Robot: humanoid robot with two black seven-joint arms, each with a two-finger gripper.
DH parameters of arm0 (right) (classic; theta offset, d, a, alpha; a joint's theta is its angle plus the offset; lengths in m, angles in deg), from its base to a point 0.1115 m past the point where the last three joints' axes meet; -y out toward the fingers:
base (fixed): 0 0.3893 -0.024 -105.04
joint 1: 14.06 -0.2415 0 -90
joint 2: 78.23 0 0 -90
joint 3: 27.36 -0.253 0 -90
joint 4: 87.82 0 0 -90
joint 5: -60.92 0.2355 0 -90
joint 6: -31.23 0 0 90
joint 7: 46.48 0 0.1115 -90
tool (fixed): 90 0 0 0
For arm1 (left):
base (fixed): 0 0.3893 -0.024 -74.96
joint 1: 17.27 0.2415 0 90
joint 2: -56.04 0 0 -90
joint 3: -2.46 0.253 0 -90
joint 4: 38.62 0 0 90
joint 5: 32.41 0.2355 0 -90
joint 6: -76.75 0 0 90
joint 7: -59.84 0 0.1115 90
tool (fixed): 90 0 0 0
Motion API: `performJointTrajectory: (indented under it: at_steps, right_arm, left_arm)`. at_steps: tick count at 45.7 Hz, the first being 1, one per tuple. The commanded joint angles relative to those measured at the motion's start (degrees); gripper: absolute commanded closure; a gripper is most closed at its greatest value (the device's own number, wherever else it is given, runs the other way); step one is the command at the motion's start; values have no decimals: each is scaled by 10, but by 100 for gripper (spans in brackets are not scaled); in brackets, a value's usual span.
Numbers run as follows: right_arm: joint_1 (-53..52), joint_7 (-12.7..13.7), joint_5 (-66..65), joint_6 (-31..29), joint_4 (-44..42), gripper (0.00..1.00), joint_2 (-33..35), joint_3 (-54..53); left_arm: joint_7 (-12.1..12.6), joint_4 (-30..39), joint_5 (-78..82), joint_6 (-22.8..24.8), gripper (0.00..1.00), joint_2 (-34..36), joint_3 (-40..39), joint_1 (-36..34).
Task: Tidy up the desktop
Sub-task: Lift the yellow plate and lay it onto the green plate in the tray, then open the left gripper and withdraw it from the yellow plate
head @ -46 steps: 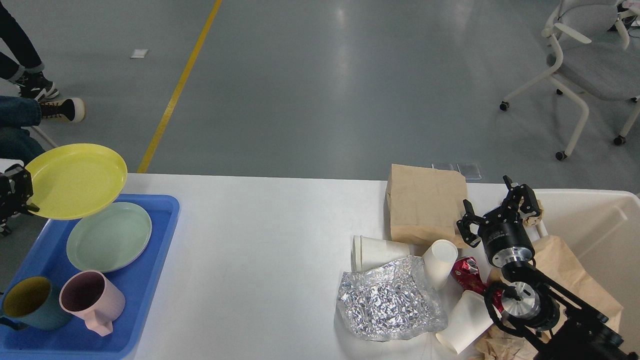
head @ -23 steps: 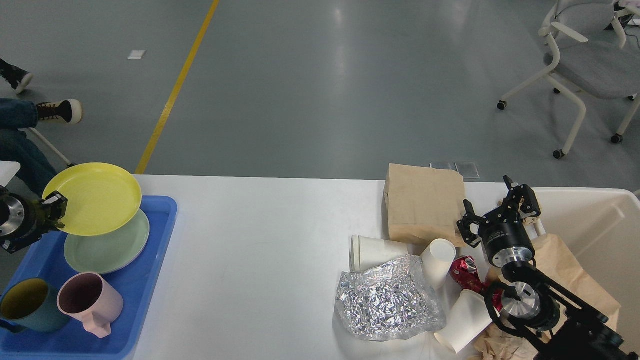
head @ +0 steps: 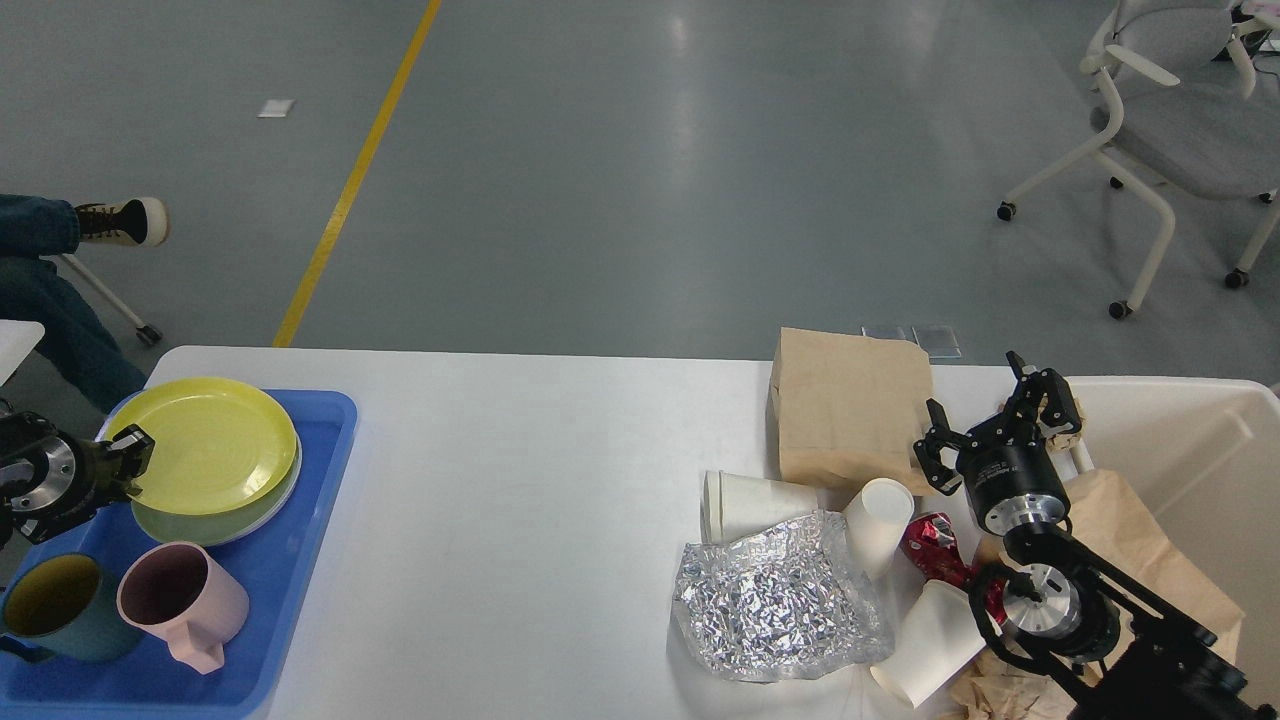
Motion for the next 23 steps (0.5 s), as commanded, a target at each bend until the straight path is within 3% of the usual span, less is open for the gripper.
performJointTrajectory:
  at_steps: [1,5,9,16,23]
  right_arm:
    - [0,0,1,0,0,0,0,0]
    - [0,0,1,-1,0,0,0,0]
    - [0,0,0,-1,0,0,0,0]
    - [0,0,0,0,0,0,0,0]
    - [0,-1,0,0,0,0,0,0]
  left_arm:
    - [-2,0,-1,-1,49,0,-1,0]
    - [-2,0,-1,-2,26,2,-1,-2]
    - [3,1,-1,0,14,3,-1,-6]
    - [2,6,-2,8,5,7,-32,-12]
    - [-1,6,-2,8,4,23,-174,4]
